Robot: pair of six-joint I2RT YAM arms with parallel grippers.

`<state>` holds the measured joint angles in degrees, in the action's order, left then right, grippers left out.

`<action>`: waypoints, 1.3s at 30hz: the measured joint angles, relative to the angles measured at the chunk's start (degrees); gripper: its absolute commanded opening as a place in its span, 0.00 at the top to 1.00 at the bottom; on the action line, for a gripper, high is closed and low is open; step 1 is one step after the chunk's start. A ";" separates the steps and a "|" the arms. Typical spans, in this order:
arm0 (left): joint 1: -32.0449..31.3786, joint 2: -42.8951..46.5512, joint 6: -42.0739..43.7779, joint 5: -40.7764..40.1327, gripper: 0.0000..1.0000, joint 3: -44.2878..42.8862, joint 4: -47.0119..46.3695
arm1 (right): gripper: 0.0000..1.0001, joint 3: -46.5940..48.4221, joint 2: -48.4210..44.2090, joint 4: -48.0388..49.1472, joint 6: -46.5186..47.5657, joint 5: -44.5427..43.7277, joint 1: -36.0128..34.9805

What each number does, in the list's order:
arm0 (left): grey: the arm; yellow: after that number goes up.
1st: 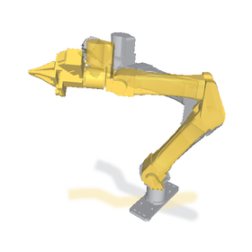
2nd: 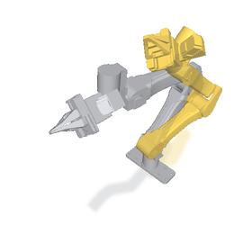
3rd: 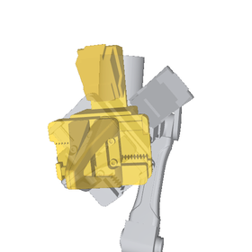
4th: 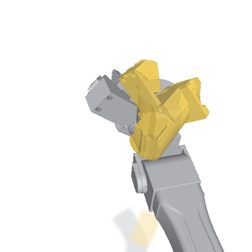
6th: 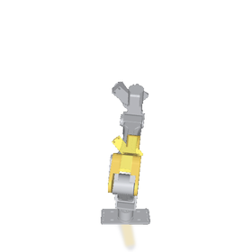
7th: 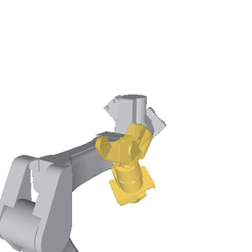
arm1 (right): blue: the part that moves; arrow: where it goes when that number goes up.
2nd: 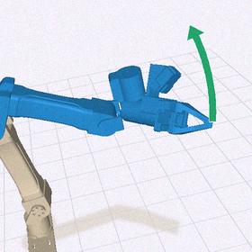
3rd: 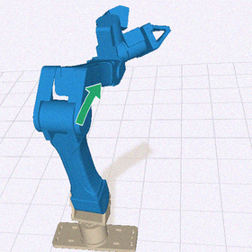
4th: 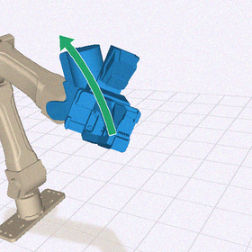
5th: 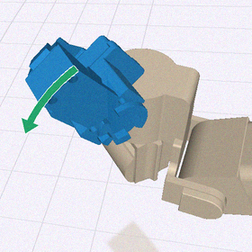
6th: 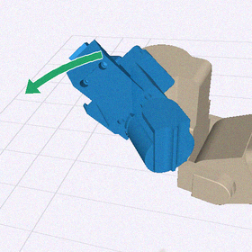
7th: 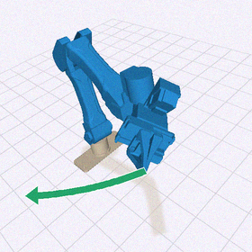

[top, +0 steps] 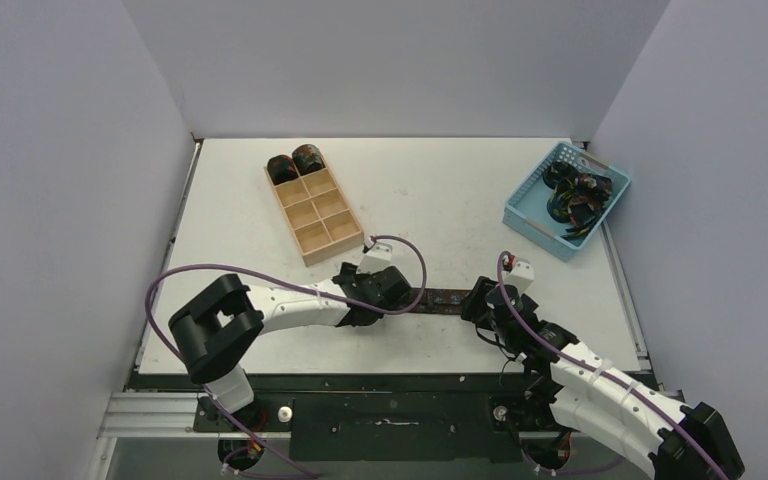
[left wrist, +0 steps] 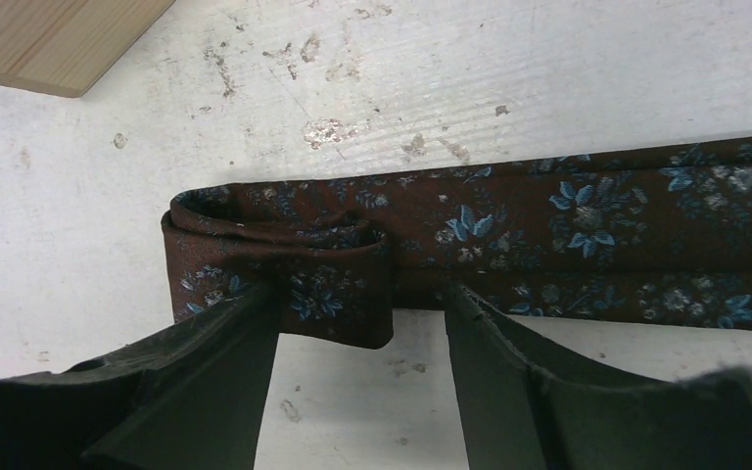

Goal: Roll the ties
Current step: Roll the tie at the center of the board.

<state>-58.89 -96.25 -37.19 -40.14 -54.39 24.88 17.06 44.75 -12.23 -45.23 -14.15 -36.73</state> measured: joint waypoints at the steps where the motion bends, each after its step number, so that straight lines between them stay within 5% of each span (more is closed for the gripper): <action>1: 0.00 0.24 0.04 0.33 0.38 0.00 -0.11 | 0.50 0.00 0.00 -0.02 0.00 0.00 0.00; 15: 1.09 11.80 0.15 5.18 0.30 1.92 -1.68 | 0.49 0.00 0.00 -0.04 0.24 0.55 0.02; 20: 6.67 22.01 -0.48 10.80 0.31 9.07 -4.11 | 0.54 0.59 1.11 1.99 2.84 6.64 -0.02; 29: 31.87 45.64 -5.66 28.70 0.13 30.25 -18.16 | 0.56 14.97 23.63 14.14 4.04 16.24 -9.94; 39: 37.62 44.89 -12.44 37.90 0.17 36.26 -27.36 | 0.60 33.51 48.02 20.20 3.61 18.45 -15.72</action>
<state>-21.28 -51.35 -49.63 -2.24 -18.13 -2.48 50.57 92.77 7.97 -41.63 4.29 -52.45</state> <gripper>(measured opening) 0.839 0.403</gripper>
